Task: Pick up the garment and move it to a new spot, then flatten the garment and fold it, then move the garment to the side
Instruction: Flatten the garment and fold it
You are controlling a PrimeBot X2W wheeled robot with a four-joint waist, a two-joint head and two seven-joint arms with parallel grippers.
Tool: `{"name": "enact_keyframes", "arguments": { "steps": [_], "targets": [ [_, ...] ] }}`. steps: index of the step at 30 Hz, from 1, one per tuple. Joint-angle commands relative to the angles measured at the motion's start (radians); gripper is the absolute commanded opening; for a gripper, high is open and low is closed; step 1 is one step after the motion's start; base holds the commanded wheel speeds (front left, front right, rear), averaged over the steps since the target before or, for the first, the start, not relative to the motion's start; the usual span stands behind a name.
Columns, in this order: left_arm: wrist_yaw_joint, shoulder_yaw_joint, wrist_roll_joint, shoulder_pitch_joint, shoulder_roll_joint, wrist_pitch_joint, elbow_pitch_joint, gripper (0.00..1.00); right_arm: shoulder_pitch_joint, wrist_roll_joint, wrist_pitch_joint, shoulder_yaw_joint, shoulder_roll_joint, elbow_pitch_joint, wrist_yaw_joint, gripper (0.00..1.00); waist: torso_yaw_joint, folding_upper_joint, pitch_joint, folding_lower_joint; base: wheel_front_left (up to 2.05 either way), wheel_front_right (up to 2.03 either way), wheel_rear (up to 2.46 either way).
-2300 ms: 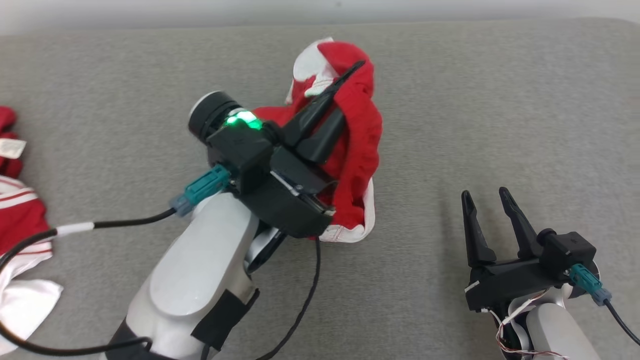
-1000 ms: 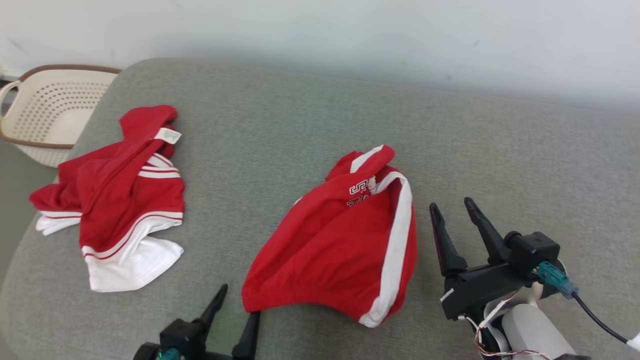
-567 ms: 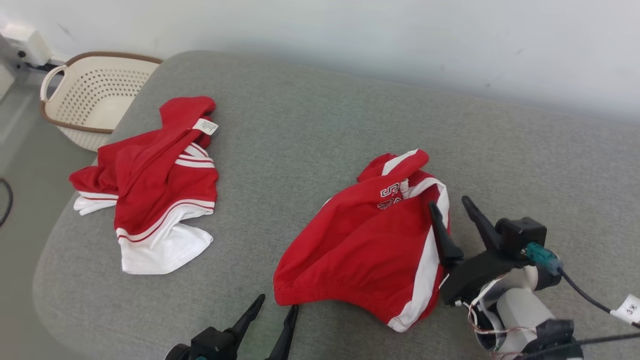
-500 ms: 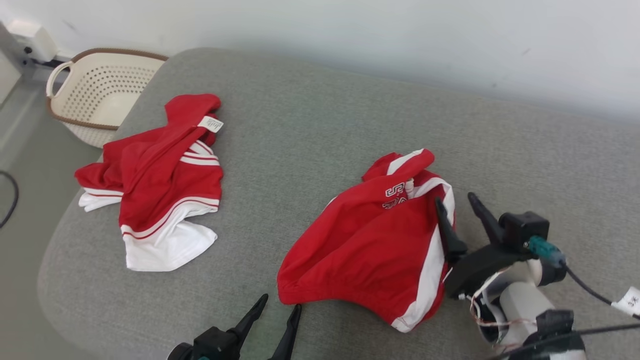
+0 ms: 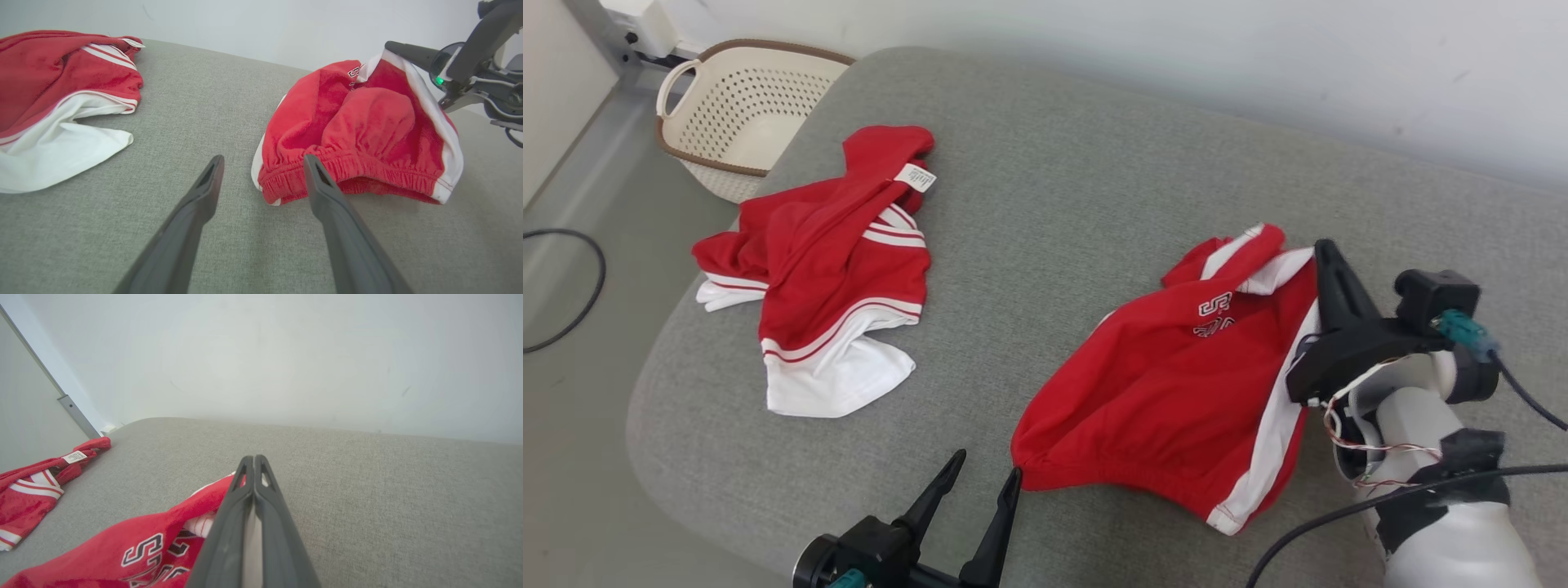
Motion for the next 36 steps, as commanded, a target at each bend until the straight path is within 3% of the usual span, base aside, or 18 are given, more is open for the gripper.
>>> {"name": "enact_keyframes", "arguments": {
  "steps": [1,9,15,16,17,18,23,32,36],
  "targets": [
    [0.003,0.008,0.009,0.003,0.001,-0.002,-0.013,1.00,0.022,-0.004,0.000,-0.021,-0.003,-0.030,0.000,0.00,-0.027,0.0000,-0.010,-0.0001,0.00,0.00,0.00],
    [-0.003,0.013,0.014,0.006,0.001,-0.001,-0.036,1.00,0.183,0.013,0.000,-0.180,-0.003,-0.202,0.000,0.00,-0.159,0.0000,-0.049,-0.0001,0.00,0.00,0.00],
    [-0.005,0.016,0.011,0.004,0.001,-0.002,-0.021,1.00,0.344,-0.011,0.000,-0.345,0.008,-0.217,0.000,0.00,-0.259,0.0000,-0.064,-0.0001,0.00,0.00,0.00],
    [-0.005,0.014,0.008,0.004,0.001,-0.002,-0.019,1.00,0.364,-0.017,0.000,-0.366,0.010,-0.210,0.000,0.12,-0.269,0.0000,-0.065,-0.0001,0.00,0.00,0.00],
    [-0.004,0.015,0.005,0.004,0.001,-0.002,-0.017,1.00,0.381,-0.026,0.000,-0.387,0.013,-0.204,0.000,0.91,-0.282,0.0000,-0.066,-0.0001,0.00,0.00,0.00],
    [-0.005,0.013,0.004,0.003,0.001,-0.001,-0.013,1.00,0.397,-0.032,0.000,-0.405,0.016,-0.204,0.000,1.00,-0.290,0.0000,-0.066,-0.0001,0.00,0.00,0.00],
    [-0.003,0.022,-0.011,0.017,0.001,-0.002,0.012,1.00,0.451,-0.055,0.000,-0.462,0.041,-0.253,0.000,1.00,-0.326,0.0000,-0.069,-0.0001,0.00,0.00,0.00],
    [0.027,0.085,-0.046,0.007,0.001,-0.001,0.073,1.00,0.441,-0.067,0.000,-0.416,0.066,-0.309,0.000,1.00,-0.373,0.0000,-0.059,-0.0001,0.00,0.00,0.00],
    [0.035,0.087,-0.049,-0.031,0.001,-0.002,0.163,1.00,0.428,-0.065,0.000,-0.382,0.069,-0.319,0.000,1.00,-0.392,0.0000,-0.045,-0.0001,0.00,0.00,0.00]
  ]
}}
